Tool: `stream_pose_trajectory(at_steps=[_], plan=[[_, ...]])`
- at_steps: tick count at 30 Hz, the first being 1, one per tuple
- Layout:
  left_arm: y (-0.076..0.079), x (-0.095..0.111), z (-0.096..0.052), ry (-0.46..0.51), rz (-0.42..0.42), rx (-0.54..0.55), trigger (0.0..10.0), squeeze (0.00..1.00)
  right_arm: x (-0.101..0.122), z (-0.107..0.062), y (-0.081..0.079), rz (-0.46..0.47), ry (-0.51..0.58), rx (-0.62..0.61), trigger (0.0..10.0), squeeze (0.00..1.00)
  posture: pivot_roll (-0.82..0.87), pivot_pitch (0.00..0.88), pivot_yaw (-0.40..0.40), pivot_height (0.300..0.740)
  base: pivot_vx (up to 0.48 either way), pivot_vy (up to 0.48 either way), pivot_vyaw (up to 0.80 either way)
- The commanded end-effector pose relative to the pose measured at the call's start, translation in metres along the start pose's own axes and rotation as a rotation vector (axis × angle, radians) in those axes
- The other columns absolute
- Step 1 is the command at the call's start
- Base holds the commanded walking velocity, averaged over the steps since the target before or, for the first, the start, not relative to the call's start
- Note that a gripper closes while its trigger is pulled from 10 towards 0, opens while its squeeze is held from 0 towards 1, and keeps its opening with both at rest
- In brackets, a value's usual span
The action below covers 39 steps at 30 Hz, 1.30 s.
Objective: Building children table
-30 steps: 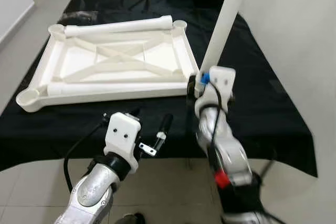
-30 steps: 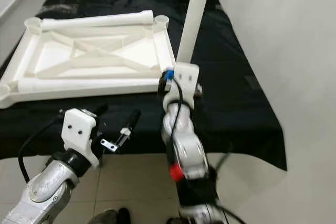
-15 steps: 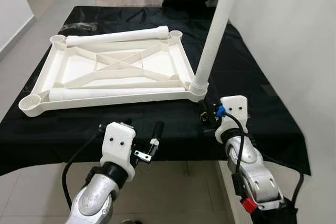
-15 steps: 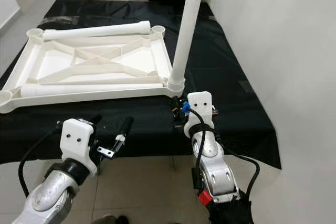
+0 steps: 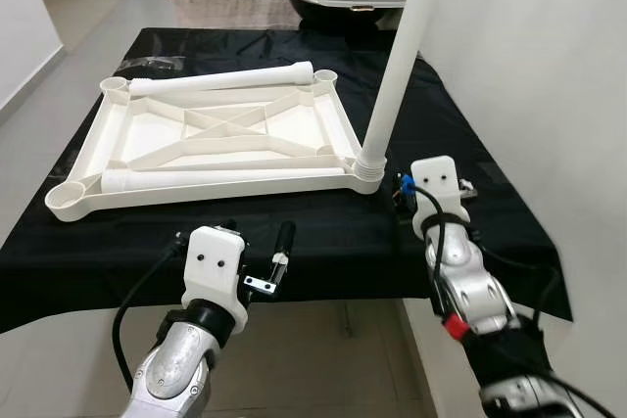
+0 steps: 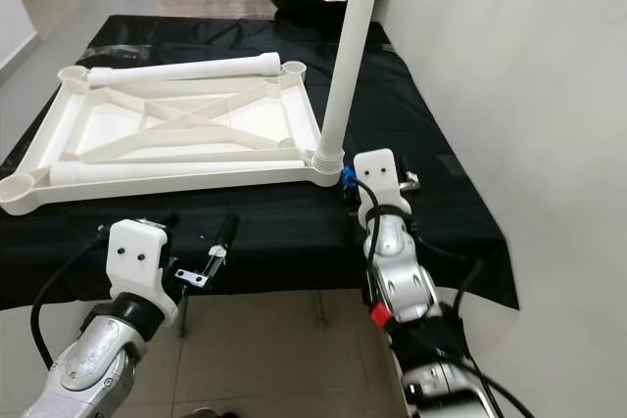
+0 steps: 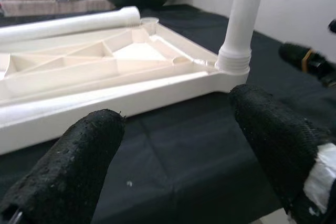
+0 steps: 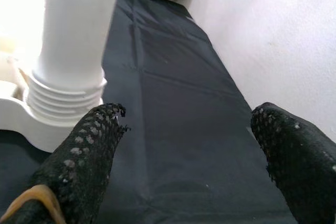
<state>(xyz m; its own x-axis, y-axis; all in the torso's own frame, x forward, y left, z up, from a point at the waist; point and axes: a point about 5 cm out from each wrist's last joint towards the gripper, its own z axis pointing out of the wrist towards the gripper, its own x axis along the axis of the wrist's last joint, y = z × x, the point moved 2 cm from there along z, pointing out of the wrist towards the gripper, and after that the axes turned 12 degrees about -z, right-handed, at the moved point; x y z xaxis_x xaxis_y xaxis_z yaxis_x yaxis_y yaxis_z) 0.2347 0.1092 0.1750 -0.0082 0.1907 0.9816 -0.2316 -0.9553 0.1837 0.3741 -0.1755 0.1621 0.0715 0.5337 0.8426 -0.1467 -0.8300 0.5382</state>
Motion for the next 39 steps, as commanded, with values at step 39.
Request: stream_pose_trajectory(at_steps=[39], plan=[[0.035, 0.044, -0.013, 0.056, -0.001, -0.098, 10.0, 0.00, 0.017, 0.054, 0.028, 0.172, -0.014, -0.092, 10.0, 0.00, 0.20, 0.339, -0.006, 0.740, 0.000, 0.000, 0.00]])
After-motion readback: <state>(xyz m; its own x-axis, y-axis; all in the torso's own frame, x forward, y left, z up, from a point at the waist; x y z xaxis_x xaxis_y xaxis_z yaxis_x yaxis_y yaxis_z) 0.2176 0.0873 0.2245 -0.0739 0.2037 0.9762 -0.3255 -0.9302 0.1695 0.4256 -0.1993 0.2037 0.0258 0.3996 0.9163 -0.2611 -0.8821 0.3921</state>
